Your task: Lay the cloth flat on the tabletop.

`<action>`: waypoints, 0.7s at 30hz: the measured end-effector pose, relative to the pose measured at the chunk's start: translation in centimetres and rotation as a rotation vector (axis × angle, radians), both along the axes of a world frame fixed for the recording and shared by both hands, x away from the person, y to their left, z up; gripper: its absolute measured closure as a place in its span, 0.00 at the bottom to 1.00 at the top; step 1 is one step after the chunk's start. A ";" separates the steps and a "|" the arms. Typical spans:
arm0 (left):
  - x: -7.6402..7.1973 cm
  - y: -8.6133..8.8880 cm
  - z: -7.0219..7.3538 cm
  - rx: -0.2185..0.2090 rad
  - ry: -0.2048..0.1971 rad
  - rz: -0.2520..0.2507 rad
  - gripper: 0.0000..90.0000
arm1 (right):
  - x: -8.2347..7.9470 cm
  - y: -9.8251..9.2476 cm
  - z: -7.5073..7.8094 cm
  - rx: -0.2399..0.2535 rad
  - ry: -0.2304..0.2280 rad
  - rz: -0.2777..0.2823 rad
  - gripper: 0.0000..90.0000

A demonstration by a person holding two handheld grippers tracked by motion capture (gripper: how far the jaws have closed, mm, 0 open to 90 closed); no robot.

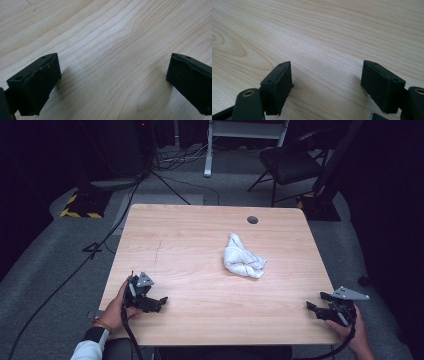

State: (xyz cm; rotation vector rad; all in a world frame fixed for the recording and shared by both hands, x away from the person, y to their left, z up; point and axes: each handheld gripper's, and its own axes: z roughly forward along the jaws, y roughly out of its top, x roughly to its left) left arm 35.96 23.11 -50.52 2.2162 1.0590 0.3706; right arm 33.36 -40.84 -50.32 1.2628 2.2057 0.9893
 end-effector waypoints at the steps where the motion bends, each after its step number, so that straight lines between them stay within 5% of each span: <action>1: 0.0 0.0 0.0 0.000 0.000 0.000 0.00 | 0.0 0.0 0.0 0.000 0.000 0.000 0.28; 13: 0.2 -1.0 0.0 0.004 -0.008 -0.095 0.00 | 0.8 0.4 0.3 -0.024 -0.010 0.015 0.34; 21: 0.4 -3.0 0.0 0.006 -0.007 -0.144 0.00 | 3.3 2.8 3.2 -0.030 -0.076 0.096 0.38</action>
